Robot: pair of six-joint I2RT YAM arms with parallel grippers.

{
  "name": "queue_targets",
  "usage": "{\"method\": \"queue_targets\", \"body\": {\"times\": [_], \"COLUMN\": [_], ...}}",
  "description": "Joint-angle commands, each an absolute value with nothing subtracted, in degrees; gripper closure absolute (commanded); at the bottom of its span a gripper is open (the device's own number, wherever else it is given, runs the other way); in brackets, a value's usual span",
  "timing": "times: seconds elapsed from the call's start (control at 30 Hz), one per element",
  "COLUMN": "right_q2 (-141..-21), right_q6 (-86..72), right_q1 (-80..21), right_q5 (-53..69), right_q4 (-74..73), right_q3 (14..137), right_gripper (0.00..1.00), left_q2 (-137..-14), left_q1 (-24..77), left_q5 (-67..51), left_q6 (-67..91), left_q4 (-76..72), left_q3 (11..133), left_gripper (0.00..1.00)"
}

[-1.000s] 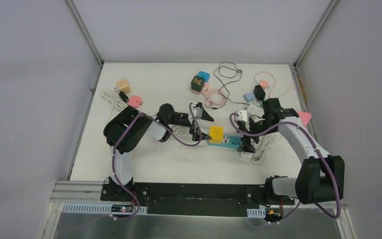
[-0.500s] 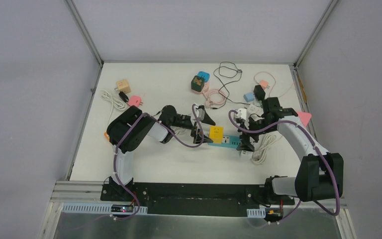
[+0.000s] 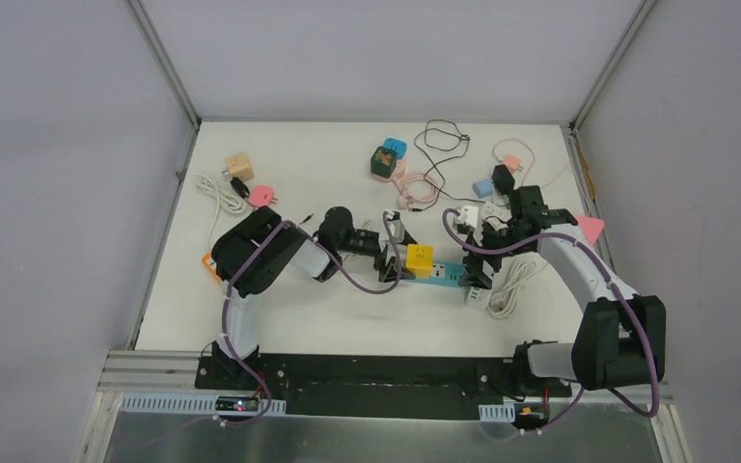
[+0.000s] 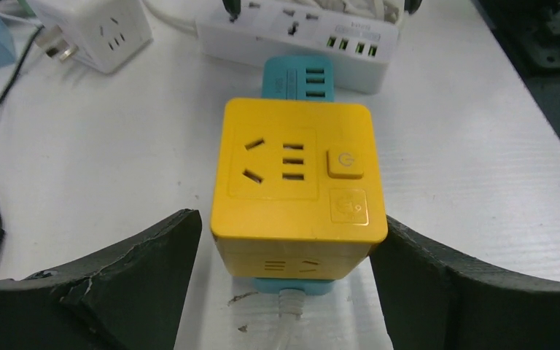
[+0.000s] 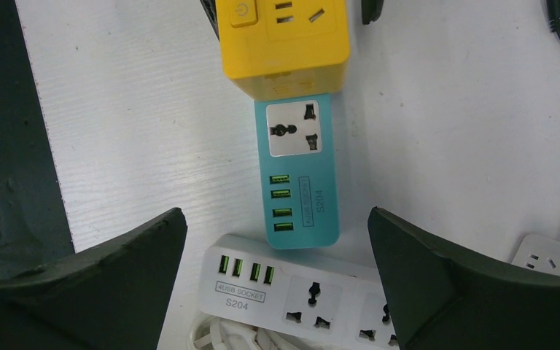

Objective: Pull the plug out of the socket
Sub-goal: Remove the plug from the socket.

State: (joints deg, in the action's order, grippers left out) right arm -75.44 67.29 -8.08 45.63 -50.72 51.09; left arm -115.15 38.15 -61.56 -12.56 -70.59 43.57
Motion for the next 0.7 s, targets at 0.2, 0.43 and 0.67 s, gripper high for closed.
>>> {"method": "queue_targets", "body": {"times": [0.2, 0.43, 0.67], "right_q2": [-75.74, -76.35, -76.66], "right_q6": [66.36, 66.36, 66.36], "right_q1": [-8.41, -8.95, -9.14], "right_q5": [45.38, 44.79, 44.43], "right_q4": [-48.51, -48.26, -48.34], "right_q3": [51.52, 51.5, 51.59], "right_gripper": [0.0, 0.0, 0.0], "left_q2": [-111.31, -114.85, -115.39], "left_q1": [40.47, 40.49, 40.61], "left_q5": [-59.08, -58.48, -59.48], "left_q6": [-22.12, -8.18, -6.73], "left_q4": [-58.5, -81.14, -81.17], "left_q3": [45.47, 43.75, 44.65], "left_gripper": [0.2, 0.09, 0.24]}}
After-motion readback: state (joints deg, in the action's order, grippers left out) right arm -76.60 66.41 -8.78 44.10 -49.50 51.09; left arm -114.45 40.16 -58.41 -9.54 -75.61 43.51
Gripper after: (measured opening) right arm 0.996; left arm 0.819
